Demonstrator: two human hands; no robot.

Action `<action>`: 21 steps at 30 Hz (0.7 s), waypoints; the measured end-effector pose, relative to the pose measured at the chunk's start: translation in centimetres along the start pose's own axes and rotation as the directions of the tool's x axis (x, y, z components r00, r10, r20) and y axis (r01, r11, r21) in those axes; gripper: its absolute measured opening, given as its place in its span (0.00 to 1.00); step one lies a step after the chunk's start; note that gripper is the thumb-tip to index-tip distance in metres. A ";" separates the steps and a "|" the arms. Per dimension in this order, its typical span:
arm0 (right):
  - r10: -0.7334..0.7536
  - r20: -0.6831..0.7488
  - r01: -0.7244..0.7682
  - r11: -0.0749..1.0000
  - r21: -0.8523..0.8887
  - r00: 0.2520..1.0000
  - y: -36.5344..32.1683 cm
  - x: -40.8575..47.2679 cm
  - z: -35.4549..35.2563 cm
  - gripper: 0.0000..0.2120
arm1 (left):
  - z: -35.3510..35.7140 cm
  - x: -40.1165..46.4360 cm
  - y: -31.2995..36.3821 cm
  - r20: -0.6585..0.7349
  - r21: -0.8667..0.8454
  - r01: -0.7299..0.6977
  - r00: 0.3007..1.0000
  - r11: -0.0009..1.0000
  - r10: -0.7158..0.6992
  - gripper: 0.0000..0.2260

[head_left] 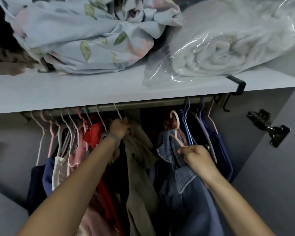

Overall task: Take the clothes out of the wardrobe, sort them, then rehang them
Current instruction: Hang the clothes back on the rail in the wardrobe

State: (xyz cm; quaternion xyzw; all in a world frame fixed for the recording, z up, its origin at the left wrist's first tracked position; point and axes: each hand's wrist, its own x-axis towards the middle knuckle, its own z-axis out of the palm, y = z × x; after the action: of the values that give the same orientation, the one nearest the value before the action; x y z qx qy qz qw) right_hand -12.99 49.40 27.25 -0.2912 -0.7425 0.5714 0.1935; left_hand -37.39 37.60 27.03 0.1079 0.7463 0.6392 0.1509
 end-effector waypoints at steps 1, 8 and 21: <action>0.000 -0.002 0.000 1.000 0.003 1.000 0.0 0.3 0.4 0.21 | -0.2 1.1 -0.6 -0.016 0.053 0.010 1.000 0.999 -0.009 0.16; 0.027 -0.052 -0.027 1.000 0.005 0.998 0.4 1.7 2.2 0.21 | -2.0 4.3 -3.7 -0.130 0.495 0.110 0.990 0.862 -0.052 0.17; -0.090 -0.006 0.088 0.988 -0.130 0.996 -2.6 3.0 5.7 0.14 | -5.7 -3.4 -3.4 0.116 0.478 -0.323 0.945 0.817 0.306 0.05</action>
State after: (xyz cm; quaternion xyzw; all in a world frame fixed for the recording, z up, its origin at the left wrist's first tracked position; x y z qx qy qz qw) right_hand -19.29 46.71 28.10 -0.2732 -0.7892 0.5109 0.2039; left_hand -36.16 30.62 24.76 0.2752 0.8531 0.4427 0.0237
